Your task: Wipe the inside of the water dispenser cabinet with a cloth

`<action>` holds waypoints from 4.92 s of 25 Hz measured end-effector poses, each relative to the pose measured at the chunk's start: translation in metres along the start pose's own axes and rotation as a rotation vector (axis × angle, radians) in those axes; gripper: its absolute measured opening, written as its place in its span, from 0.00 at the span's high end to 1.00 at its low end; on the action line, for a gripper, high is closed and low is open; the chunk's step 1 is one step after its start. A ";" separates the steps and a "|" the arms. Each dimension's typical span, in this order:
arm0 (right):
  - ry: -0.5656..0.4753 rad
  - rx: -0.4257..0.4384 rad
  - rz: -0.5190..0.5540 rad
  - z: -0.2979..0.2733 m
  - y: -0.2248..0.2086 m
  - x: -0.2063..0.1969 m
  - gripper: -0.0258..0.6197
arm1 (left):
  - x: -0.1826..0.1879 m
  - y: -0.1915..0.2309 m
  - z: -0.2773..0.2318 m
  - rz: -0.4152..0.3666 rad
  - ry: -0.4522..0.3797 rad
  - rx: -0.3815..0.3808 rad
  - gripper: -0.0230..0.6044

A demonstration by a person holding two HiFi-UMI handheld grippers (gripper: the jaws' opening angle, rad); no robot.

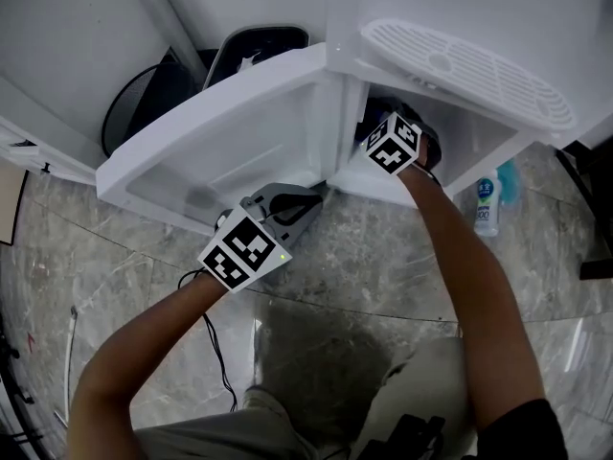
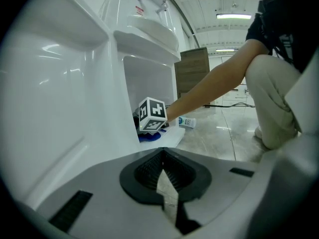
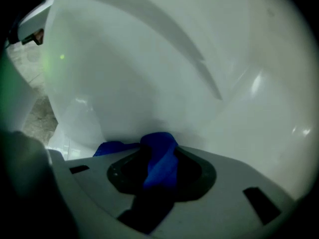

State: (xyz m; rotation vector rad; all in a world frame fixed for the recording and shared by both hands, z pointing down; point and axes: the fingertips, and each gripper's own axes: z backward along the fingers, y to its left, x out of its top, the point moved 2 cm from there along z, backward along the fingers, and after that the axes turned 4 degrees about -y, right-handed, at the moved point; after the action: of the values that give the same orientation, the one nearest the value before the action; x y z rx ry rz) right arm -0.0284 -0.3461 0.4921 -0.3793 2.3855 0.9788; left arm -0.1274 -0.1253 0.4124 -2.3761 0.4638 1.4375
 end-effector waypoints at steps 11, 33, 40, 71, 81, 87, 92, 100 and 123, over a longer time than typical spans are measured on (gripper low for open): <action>0.001 0.025 0.019 -0.003 0.000 -0.001 0.78 | 0.002 -0.002 -0.003 0.003 0.005 -0.008 0.95; -0.663 -0.207 -0.653 0.143 -0.095 0.067 0.78 | 0.014 -0.055 -0.038 -0.026 -0.009 -0.132 0.95; -0.886 -0.269 -0.726 0.177 -0.087 0.112 0.78 | 0.024 -0.048 -0.035 -0.025 -0.031 -0.120 0.95; -0.895 -0.327 -0.785 0.164 -0.107 0.122 0.78 | 0.022 -0.038 -0.018 -0.005 -0.015 -0.079 0.95; -0.861 -0.367 -0.768 0.148 -0.124 0.119 0.79 | 0.029 -0.028 -0.020 -0.003 -0.037 -0.058 0.95; -0.911 -0.343 -0.783 0.163 -0.107 0.122 0.79 | 0.016 -0.022 -0.017 0.013 -0.014 -0.046 0.95; -0.884 -0.376 -0.787 0.150 -0.121 0.118 0.79 | 0.020 -0.025 -0.021 0.058 -0.033 -0.053 0.95; -0.839 -0.326 -0.791 0.144 -0.123 0.115 0.79 | 0.014 -0.024 -0.019 0.063 -0.020 -0.048 0.95; -0.582 0.213 -0.554 0.263 -0.018 0.068 0.78 | 0.082 -0.019 -0.068 -0.007 -0.089 -0.054 0.95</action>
State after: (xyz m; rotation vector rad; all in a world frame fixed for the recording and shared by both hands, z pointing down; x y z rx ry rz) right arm 0.0196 -0.1751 0.2859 -0.5473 1.6955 0.4828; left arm -0.0293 -0.1463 0.3711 -2.3409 0.3987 1.5640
